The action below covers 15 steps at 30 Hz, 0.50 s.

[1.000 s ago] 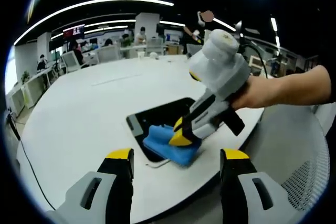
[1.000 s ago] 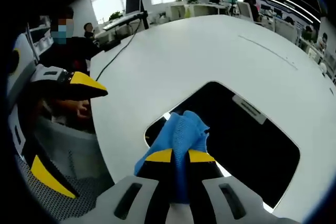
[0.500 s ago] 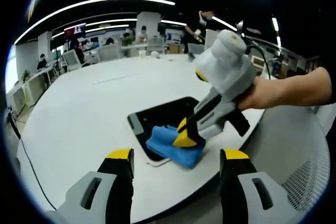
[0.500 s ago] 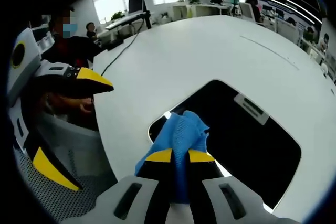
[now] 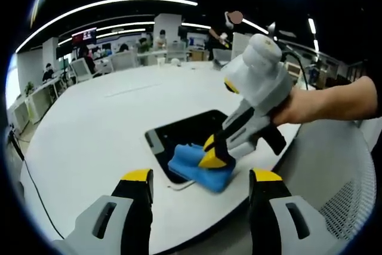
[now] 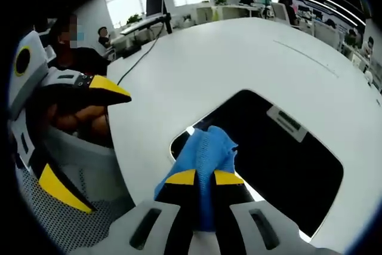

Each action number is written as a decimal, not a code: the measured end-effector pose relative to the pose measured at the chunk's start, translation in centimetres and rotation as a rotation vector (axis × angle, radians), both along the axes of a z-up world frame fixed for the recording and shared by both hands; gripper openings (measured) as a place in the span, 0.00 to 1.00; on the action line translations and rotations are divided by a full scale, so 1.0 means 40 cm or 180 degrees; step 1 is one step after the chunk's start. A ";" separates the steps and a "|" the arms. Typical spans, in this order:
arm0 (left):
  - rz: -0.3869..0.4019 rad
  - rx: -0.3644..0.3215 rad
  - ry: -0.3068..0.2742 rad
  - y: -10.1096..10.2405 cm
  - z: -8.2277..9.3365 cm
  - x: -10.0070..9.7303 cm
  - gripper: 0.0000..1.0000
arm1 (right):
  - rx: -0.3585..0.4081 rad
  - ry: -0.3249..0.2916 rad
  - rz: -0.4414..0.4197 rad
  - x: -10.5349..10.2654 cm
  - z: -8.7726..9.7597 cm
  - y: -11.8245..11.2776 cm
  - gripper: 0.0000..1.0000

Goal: Wipe the mirror surface with the cleaning cloth until all visible marks leave the cleaned area.

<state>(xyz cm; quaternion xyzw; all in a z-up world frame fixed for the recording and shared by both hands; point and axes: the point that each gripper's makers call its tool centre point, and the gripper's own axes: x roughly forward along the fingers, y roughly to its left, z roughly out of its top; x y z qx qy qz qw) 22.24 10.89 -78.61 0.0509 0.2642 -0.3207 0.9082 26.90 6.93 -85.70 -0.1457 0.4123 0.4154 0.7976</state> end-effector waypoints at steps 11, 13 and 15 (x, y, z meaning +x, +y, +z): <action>-0.0010 0.0033 -0.0021 0.000 0.001 0.001 0.63 | 0.0000 0.0004 -0.0006 -0.001 -0.001 -0.003 0.04; -0.0001 0.0034 -0.0020 0.001 0.001 0.000 0.63 | 0.0011 0.0018 -0.0014 -0.001 -0.001 -0.007 0.04; 0.0004 0.0041 -0.0018 0.002 0.000 0.000 0.63 | 0.0017 0.0025 -0.0023 -0.003 0.000 -0.012 0.04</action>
